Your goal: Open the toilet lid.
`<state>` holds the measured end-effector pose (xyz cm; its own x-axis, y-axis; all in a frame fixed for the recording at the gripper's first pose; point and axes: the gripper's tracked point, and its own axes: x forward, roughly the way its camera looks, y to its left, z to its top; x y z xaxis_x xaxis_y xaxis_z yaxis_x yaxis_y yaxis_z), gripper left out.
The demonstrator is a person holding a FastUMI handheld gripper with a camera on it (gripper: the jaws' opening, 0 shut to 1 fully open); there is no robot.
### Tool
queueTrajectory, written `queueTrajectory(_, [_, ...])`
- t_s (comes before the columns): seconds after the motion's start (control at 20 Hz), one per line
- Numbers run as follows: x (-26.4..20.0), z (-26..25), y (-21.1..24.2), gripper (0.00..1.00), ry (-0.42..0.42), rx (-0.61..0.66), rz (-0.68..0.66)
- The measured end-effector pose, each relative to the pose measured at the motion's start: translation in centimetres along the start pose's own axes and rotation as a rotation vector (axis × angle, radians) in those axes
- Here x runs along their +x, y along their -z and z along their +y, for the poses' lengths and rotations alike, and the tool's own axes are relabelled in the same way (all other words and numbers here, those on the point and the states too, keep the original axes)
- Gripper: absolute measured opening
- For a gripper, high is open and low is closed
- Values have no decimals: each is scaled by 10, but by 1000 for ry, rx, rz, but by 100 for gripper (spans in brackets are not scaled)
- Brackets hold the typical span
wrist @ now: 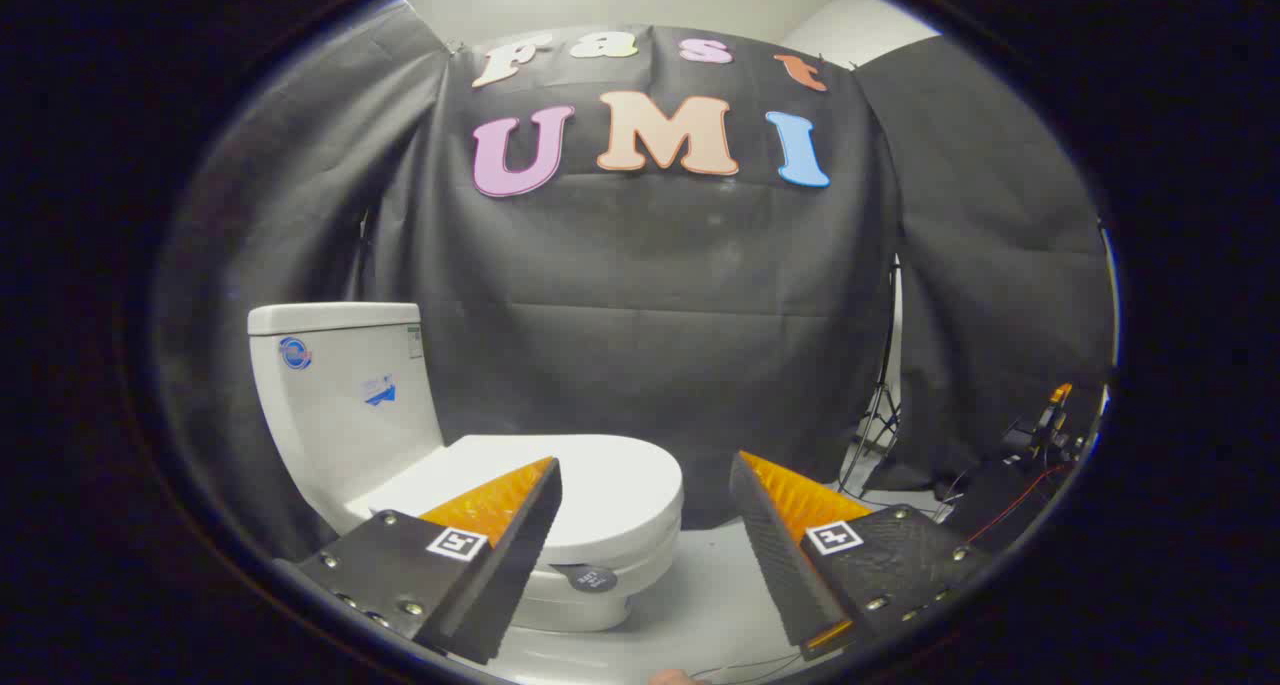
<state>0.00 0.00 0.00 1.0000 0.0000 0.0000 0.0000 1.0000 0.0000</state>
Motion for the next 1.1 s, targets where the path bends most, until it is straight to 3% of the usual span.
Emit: queueTrajectory(1.1, [2,-31,7,100,87,79,41])
